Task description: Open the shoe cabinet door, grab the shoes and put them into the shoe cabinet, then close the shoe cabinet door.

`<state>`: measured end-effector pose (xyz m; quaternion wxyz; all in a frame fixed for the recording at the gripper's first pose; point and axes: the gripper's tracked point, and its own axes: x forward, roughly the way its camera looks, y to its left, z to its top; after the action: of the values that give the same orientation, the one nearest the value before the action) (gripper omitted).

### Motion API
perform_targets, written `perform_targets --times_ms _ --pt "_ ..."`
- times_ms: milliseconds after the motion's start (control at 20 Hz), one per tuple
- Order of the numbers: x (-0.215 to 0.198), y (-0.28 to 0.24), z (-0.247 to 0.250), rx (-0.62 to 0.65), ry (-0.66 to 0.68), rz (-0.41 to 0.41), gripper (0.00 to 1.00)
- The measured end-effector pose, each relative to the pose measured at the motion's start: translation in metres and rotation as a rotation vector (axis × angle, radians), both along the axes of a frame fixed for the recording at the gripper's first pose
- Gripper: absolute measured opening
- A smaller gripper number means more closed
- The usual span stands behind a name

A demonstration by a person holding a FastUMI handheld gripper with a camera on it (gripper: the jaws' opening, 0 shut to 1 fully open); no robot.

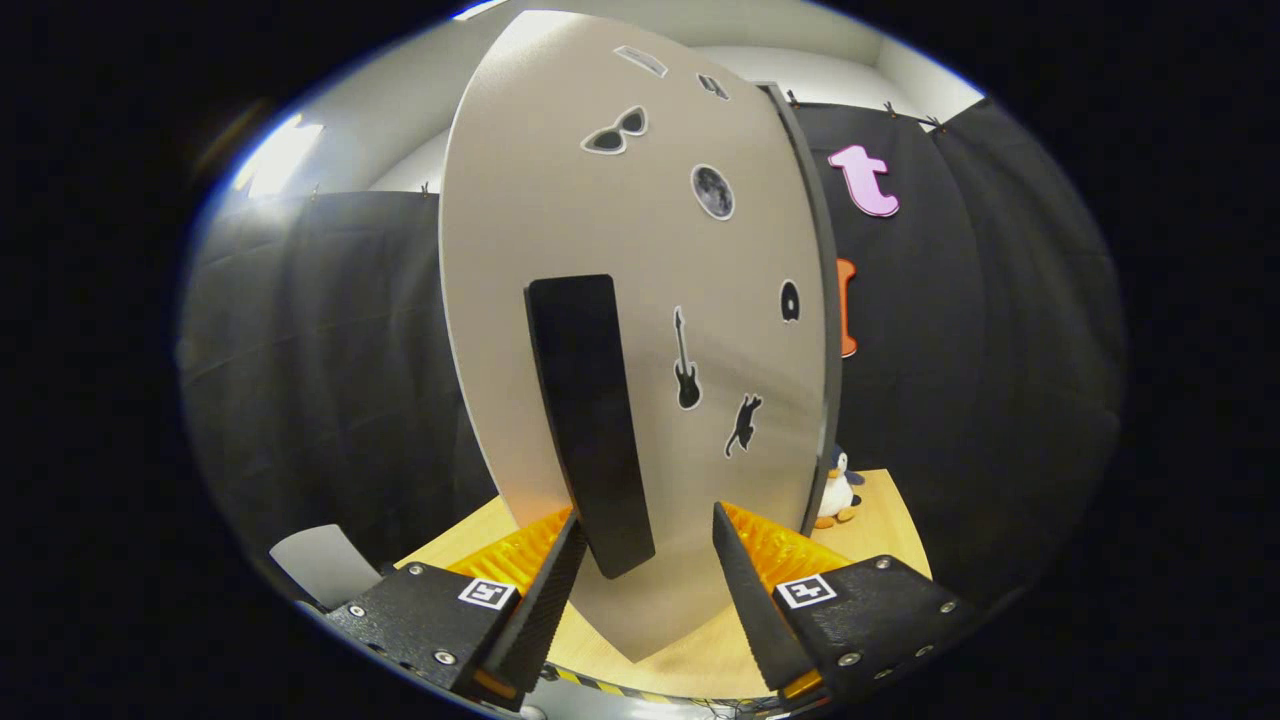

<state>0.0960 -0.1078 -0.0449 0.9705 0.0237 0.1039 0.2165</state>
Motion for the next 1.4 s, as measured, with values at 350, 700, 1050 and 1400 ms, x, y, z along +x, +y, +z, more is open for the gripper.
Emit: perform_targets --times_ms 350,700,1050,1400 --pt "0.037 0.057 0.007 -0.021 -0.033 0.036 0.88" --pt "0.059 0.092 0.014 -0.040 -0.066 -0.024 0.92" --pt "0.078 0.117 0.019 -0.049 -0.097 -0.104 0.94" --pt "0.097 0.127 0.019 -0.021 -0.135 -0.183 0.94"
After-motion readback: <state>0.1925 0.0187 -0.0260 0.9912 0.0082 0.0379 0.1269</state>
